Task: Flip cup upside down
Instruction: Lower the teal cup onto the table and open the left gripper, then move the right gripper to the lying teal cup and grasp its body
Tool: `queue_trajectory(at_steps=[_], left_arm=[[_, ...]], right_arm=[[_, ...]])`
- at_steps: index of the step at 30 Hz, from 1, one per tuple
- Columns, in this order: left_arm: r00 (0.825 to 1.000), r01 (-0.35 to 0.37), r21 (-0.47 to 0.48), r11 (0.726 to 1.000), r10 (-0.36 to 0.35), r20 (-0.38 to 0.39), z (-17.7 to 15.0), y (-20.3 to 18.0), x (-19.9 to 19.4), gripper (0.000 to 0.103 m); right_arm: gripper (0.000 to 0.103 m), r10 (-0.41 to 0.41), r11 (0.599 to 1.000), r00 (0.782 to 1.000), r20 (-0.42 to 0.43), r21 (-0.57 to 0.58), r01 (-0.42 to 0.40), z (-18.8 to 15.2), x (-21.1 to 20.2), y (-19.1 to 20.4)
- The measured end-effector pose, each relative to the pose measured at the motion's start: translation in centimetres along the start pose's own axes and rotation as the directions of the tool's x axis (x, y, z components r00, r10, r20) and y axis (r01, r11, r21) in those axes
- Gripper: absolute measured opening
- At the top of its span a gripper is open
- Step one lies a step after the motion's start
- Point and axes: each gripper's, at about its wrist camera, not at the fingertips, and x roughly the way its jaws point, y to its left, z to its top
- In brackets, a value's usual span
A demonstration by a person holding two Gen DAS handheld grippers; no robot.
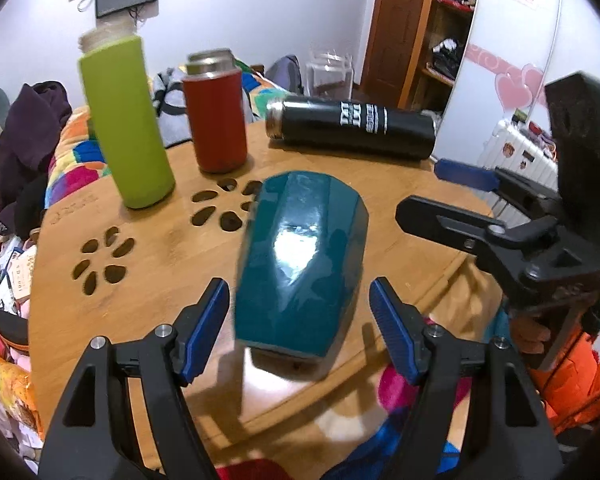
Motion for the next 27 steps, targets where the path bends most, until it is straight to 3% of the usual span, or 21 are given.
queue_trajectory(at_steps=[4, 7, 12, 15, 27], left_arm=[[0.997, -0.038, -0.055, 0.998, 0.042, 0.068, 0.1, 2.0, -2.6, 0.075], [0.989, -0.092, -0.100, 0.991, 0.103, 0.110, 0.3, 3.8, -3.7, 0.083], [0.980, -0.173, -0.137, 0.975, 0.184, 0.077, 0.0, 6.2, -2.5, 0.083], [0.984, -0.160, -0.144, 0.977, 0.169, 0.050, -0.6, 6.6, -1.5, 0.083], [0.991, -0.110, -0.111, 0.988, 0.117, 0.065, -1.4, 4.9, -1.4, 0.083]], right_arm=[[0.103, 0.004, 1.000, 1.000, 0.000, -0.004, -0.004, 0.0, 0.0, 0.2], [0.103, 0.011, 1.000, 1.000, -0.006, -0.004, -0.011, 0.0, 0.2, 0.5], [0.103, 0.032, 0.999, 0.999, -0.017, -0.011, -0.033, -0.2, 0.7, 1.3], [0.103, 0.048, 0.999, 0.999, -0.021, -0.022, -0.048, -0.3, 0.9, 1.8], [0.103, 0.122, 0.988, 0.992, -0.008, -0.093, -0.122, -0.8, 0.7, 4.0]])
